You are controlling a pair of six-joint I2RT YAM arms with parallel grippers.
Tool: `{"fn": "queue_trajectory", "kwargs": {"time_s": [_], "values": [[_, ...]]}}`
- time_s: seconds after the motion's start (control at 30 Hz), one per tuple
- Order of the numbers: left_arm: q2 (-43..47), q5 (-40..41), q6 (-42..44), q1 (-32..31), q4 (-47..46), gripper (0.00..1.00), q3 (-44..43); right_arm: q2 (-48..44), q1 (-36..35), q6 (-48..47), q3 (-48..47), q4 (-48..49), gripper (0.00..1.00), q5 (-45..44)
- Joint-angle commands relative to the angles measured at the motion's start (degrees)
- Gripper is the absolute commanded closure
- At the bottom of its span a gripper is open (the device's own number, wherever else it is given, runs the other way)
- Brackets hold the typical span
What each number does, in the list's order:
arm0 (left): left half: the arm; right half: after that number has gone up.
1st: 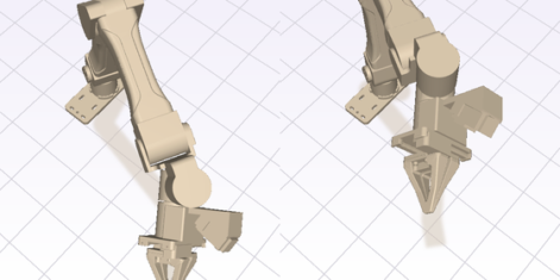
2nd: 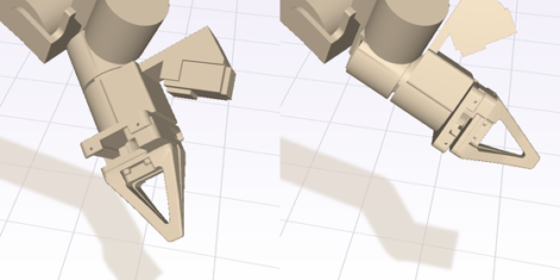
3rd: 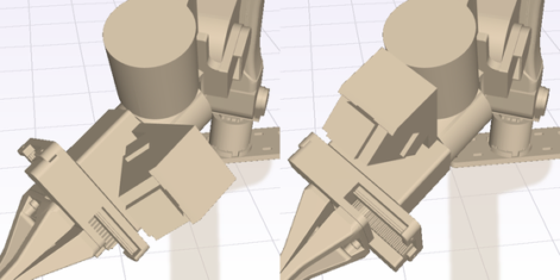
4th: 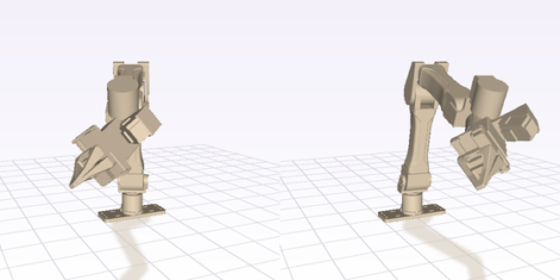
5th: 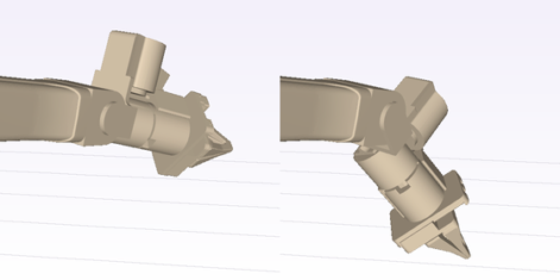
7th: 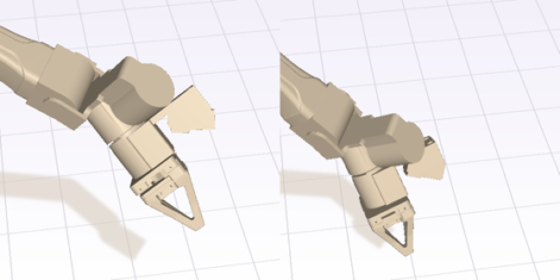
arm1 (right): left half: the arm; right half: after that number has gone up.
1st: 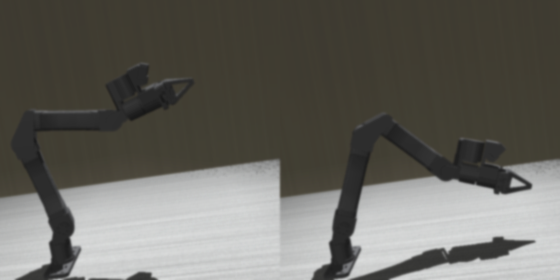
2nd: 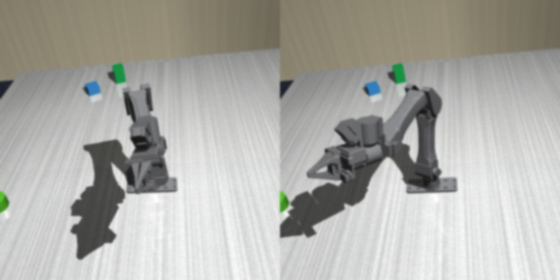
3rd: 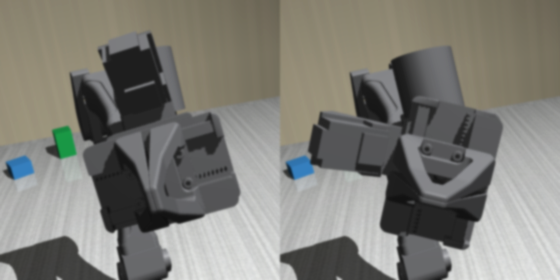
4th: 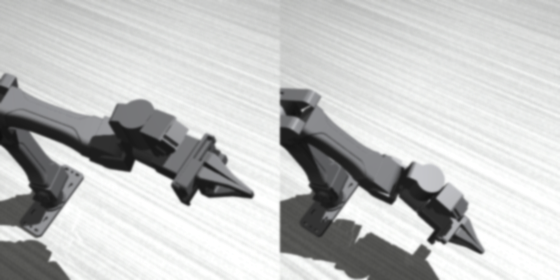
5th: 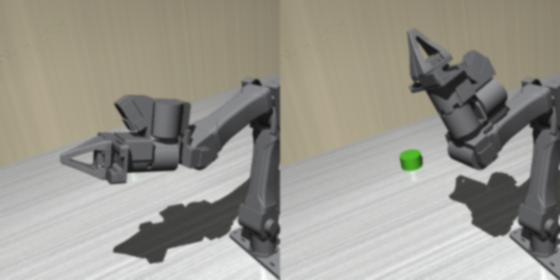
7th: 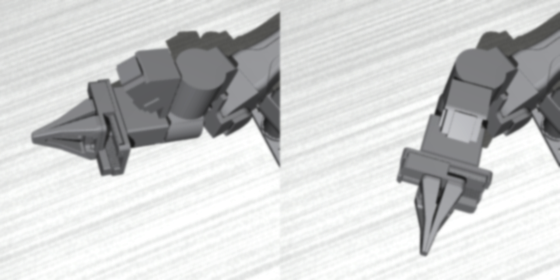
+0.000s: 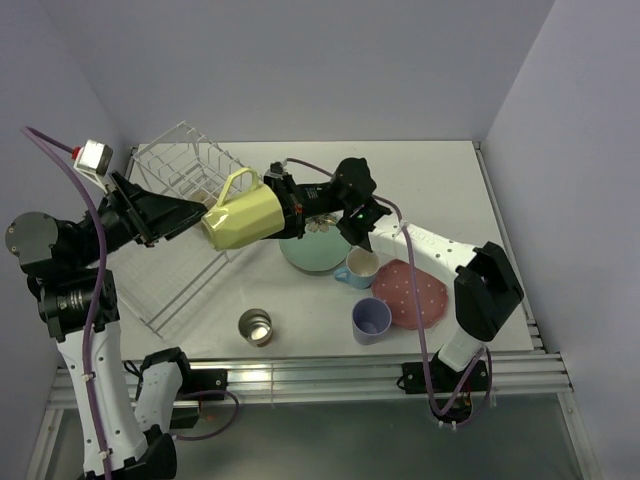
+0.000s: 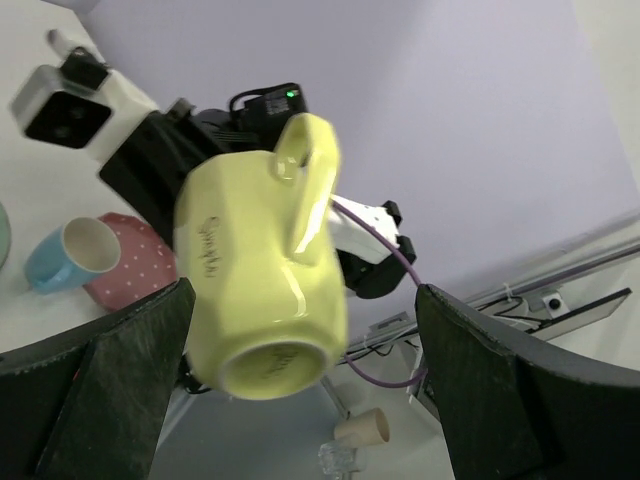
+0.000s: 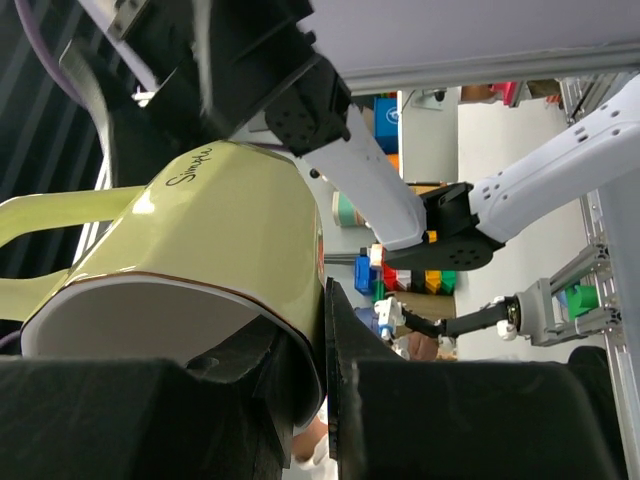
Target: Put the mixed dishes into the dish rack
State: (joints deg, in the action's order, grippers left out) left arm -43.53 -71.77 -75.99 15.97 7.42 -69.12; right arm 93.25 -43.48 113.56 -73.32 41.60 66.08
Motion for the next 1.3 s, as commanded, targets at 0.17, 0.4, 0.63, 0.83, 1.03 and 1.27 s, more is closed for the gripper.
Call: {"fn": "queue_trajectory", "kwargs": {"time_s": [0.17,0.4,0.63,0.83,1.03,1.27], "values": [[0.20,-1.45,-4.00,-2.34,-8.22,0.01,-0.31,3.51,-1.16,9.48,-9.46,8.58,1.00,-2.98],[-0.24,-0.57,4.42,-2.34,2.05,0.01,-2.67,2.82,-2.39,14.23,-9.83,7.54,1.00,-7.28],[-1.03,-1.09,8.05,-2.69,5.68,0.01,-4.09,0.44,-2.83,7.03,-11.94,-8.90,1.00,-10.26],[-0.68,-1.18,7.52,-3.40,4.27,0.01,-4.00,-1.23,-2.83,6.42,-8.42,-13.03,1.00,-12.99],[-0.15,-1.01,7.34,-3.40,4.09,0.01,-3.82,-1.41,-2.83,3.07,-8.51,-18.75,1.00,-14.75],[-0.33,-1.18,7.17,-3.49,3.92,0.01,-4.53,-0.70,-3.01,-0.70,-10.26,-24.11,1.00,-16.07]]}}
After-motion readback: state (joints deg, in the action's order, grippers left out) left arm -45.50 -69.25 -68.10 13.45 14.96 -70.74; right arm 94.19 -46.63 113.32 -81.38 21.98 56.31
